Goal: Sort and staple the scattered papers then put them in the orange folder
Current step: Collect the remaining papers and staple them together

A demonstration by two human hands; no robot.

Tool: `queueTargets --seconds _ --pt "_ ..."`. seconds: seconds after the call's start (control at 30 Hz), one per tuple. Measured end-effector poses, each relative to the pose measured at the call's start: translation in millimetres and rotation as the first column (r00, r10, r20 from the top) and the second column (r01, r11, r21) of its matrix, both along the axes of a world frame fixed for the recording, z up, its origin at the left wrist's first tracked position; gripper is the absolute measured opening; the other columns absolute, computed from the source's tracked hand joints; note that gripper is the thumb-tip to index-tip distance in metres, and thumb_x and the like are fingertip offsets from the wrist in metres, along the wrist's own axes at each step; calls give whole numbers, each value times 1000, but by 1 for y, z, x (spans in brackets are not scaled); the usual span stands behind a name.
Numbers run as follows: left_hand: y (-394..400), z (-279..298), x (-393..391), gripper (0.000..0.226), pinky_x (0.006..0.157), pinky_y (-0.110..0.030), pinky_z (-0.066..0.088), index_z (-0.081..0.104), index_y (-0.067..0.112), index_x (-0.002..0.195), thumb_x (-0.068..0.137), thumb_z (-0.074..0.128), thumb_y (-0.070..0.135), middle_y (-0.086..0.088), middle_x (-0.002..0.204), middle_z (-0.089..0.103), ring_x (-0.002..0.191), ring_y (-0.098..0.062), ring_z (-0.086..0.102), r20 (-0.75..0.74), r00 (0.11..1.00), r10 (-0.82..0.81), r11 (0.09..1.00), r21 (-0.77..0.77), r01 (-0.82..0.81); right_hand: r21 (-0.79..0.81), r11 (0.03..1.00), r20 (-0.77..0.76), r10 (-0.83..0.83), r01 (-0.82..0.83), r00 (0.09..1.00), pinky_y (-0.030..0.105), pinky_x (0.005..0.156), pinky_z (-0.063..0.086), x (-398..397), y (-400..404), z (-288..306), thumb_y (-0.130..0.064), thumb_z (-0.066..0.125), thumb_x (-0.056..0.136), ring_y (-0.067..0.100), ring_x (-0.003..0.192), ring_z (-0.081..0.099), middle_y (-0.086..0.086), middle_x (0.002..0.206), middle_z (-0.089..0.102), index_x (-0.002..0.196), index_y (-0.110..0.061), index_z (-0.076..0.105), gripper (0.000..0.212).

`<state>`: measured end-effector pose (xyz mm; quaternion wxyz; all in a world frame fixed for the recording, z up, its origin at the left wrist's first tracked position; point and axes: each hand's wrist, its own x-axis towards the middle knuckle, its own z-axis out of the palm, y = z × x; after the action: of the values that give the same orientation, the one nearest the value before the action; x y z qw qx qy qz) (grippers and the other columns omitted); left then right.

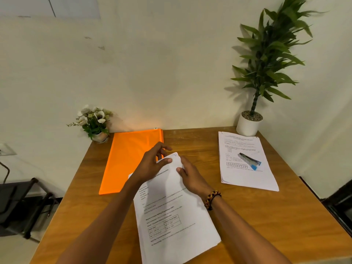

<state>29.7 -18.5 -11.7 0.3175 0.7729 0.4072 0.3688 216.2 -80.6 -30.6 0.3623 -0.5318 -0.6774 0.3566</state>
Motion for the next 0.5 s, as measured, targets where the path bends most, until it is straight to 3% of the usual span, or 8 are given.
queueTargets --seconds 0.1,0.23,0.37,0.5 --pt "3 -1 3 16 68 -12 40 77 27 104 89 76 22 16 91 69 81 -7 58 -19 1000 14 1000 16 -13 -1 1000 -22 16 -16 1000 33 99 52 3 0 0 -23 42 109 7 118 58 -6 133 60 143 -26 45 35" --pt "1 -2 7 22 68 -14 41 79 27 111 90 74 19 11 87 71 81 -11 58 -5 1000 -22 998 64 22 54 997 -56 -46 49 997 27 89 53 1 -1 -1 -31 39 109 5 108 61 -6 122 64 136 -21 54 32" --pt "-4 -1 14 21 70 -14 40 80 28 108 90 74 20 11 86 71 85 -10 57 11 1000 -10 995 98 9 95 981 -79 -163 170 984 35 71 51 -5 -1 -2 -32 39 109 9 86 63 -3 100 68 116 -16 62 29" --pt "-4 2 18 14 76 -28 50 80 28 103 90 75 25 10 88 72 90 -10 60 -1 1000 -13 993 120 13 146 955 -114 -242 257 964 19 56 36 -8 -6 3 -29 39 110 -2 65 52 -11 76 57 96 -16 57 26"
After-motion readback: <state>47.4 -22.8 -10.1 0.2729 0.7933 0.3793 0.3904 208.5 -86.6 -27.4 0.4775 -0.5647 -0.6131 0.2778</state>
